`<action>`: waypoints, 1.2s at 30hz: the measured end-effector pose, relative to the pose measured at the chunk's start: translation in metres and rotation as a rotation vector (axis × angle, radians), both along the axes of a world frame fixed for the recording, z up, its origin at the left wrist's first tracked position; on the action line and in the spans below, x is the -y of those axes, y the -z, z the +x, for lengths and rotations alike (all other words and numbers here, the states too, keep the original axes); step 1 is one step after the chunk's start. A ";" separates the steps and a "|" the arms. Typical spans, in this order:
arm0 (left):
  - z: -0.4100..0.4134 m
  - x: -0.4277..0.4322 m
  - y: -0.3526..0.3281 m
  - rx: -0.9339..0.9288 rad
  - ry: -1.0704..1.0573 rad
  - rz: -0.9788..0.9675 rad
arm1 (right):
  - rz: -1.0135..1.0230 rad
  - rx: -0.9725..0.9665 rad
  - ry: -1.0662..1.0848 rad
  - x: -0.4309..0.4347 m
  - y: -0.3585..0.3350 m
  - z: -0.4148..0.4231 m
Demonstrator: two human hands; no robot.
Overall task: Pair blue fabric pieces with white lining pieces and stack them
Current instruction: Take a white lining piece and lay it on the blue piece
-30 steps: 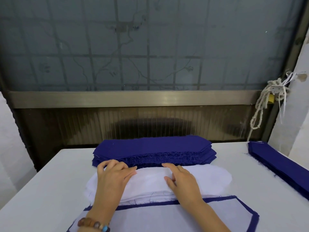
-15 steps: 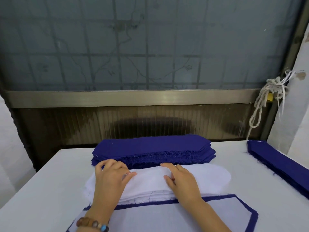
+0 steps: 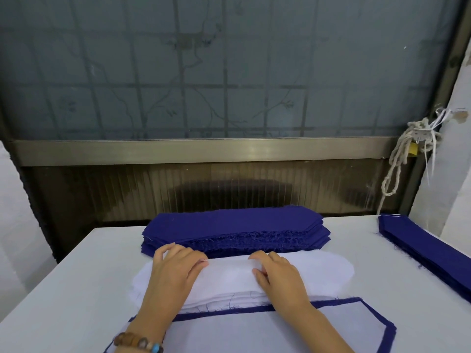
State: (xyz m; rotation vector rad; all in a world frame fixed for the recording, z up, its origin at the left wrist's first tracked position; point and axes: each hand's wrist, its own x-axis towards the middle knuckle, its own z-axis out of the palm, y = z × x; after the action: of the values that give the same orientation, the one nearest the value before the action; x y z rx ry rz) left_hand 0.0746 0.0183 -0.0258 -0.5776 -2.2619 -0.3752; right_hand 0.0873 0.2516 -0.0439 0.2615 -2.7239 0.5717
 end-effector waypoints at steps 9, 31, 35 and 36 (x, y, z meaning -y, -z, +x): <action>-0.005 0.002 0.009 0.278 -0.079 0.072 | -0.017 0.064 0.095 -0.030 -0.012 0.001; -0.024 0.051 0.010 0.521 -0.478 0.148 | -0.047 0.261 0.594 -0.100 -0.019 0.012; -0.027 0.058 0.016 0.584 -0.534 0.242 | -0.052 0.253 0.684 -0.098 -0.020 0.012; -0.027 0.057 0.018 0.595 -0.495 0.318 | -0.050 0.251 0.698 -0.097 -0.020 0.012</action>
State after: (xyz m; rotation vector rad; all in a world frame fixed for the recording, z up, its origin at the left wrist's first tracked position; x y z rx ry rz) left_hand 0.0473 -0.0387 -0.0437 0.3061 -2.7137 -0.7003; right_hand 0.0993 0.3489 -0.0243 -0.7925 -2.7626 0.4802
